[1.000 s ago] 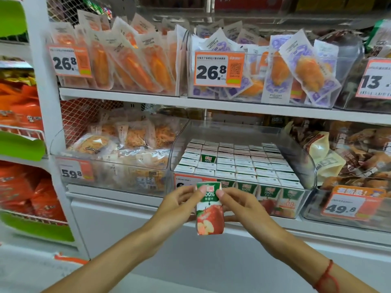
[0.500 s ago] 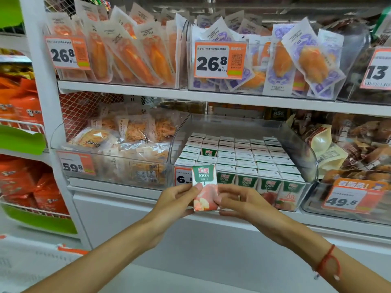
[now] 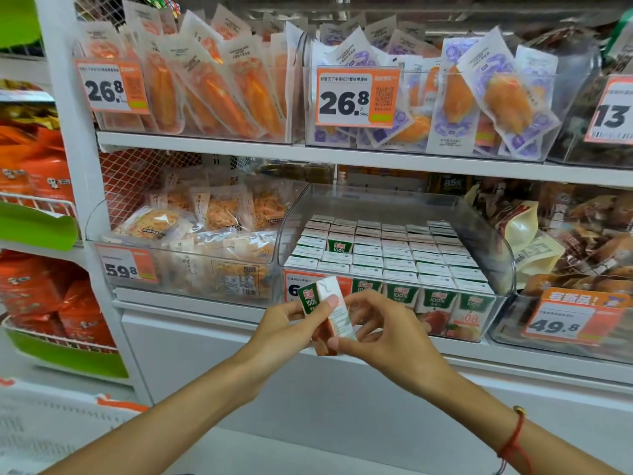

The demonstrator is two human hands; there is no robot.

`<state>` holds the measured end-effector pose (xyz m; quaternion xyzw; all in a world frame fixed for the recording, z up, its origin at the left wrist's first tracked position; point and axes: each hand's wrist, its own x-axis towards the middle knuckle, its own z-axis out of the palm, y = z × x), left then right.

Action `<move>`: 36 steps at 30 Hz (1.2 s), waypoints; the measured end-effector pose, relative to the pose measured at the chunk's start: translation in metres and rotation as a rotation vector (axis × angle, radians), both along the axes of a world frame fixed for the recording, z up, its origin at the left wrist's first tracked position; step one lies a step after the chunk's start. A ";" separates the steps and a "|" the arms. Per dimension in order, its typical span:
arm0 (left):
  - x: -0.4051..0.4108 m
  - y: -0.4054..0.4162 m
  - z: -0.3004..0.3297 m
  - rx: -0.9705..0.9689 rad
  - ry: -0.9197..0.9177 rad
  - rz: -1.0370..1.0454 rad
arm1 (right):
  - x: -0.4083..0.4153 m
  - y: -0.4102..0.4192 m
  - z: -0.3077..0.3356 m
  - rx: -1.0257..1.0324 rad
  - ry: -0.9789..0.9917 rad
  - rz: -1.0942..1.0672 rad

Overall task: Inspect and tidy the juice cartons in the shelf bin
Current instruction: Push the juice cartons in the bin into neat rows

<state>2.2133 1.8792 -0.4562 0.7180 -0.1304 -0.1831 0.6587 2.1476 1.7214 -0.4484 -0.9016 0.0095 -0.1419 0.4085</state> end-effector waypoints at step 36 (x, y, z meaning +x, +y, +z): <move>0.005 0.009 0.011 -0.142 0.052 0.003 | 0.005 -0.008 0.007 0.343 0.148 0.011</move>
